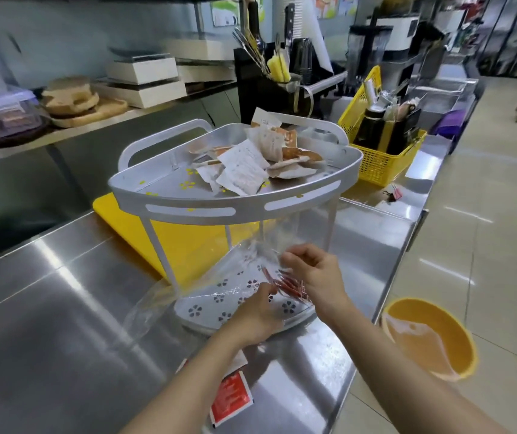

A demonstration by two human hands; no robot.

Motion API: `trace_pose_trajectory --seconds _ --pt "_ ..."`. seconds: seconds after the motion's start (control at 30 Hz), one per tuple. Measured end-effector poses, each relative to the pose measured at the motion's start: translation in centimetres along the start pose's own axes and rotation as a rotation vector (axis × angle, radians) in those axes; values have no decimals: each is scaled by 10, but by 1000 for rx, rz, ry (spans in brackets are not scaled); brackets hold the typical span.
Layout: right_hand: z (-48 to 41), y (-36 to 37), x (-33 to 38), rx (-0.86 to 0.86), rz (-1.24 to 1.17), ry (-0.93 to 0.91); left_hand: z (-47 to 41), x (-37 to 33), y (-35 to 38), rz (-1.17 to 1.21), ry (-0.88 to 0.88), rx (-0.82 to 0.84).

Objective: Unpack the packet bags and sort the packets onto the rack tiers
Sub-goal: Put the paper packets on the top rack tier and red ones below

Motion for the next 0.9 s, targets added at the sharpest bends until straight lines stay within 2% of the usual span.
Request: trace_pose_trajectory --seconds 0.07,0.1,0.2,0.23,0.27,0.37,0.47,0.53,0.6,0.67,0.8,0.9 --pt "-6 0 -2 11 14 3 10 -17 -17 -289 86 -112" --pt "-9 1 -1 22 25 -12 19 -37 -27 -376 220 -207" --pt "-15 5 4 69 181 -117 58 -101 -45 -512 821 -453" --pt "-16 8 3 95 237 -138 65 -110 -44 -584 964 -509" --pt "-17 11 -1 126 269 -124 64 -114 -41 -680 1026 -518" --pt "-16 14 -15 208 275 -56 42 -110 -33 -987 955 -430" --pt "-19 10 -22 214 336 -95 23 -97 -43 -1204 747 -423" --pt "-18 6 -33 262 488 -67 20 -96 -54 -1310 678 -473" --pt "-16 4 -45 339 685 -88 18 -92 -66 -1263 641 -514" --pt "-17 2 -51 331 820 -153 16 -87 -73 -1125 626 -520" --pt "-20 -18 -70 174 789 -14 17 -81 -87 -867 590 -608" --pt "-19 -24 -62 152 779 -78 17 -74 -97 -720 591 -633"
Point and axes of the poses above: each hand's wrist, its own z-axis away from the middle knuckle, its own y-axis out of the palm, x = y × z, the point moved 9 cm from there along -z, towards the middle knuckle, and after that the axes turned 7 degrees about z, right-handed, at the moved point
